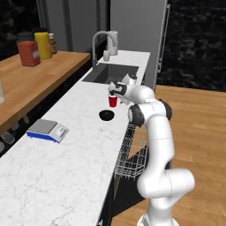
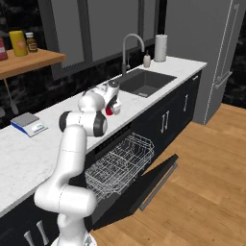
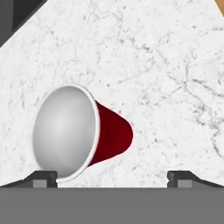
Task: Pick up the cup and bowl from the counter, place them in the dishwasher, and close the dishwasher door.
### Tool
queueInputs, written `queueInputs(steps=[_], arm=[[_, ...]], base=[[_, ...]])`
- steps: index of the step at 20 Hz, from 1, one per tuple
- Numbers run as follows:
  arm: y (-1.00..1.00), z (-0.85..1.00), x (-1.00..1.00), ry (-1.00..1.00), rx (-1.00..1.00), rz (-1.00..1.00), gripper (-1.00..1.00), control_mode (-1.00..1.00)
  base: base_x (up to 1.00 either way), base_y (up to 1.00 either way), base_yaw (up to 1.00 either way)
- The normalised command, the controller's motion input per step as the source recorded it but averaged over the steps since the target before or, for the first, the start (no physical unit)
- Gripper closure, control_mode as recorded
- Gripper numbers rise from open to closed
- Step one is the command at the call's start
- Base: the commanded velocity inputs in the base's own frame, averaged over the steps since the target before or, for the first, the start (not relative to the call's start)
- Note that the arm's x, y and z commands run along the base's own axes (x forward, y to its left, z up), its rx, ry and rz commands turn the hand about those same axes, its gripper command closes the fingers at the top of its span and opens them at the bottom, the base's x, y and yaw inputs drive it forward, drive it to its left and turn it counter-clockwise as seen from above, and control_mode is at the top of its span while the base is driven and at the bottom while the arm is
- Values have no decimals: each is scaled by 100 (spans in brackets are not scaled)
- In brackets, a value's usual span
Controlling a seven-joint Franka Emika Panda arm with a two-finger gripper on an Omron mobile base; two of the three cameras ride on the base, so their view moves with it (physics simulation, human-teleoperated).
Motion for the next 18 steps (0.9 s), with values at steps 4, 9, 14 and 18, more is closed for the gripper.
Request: queueInputs(steps=[4,9,14,18], arm=[[0,0,34,0,7,-1,-100,-100],[0,0,48,0,6,-4,-100,-100],[0,0,45,1,4,-3,-100,-100],[0,-3,22,8,1,-2,-100,-100]], base=[[0,0,0],[0,0,0],[0,0,0],[0,0,0]])
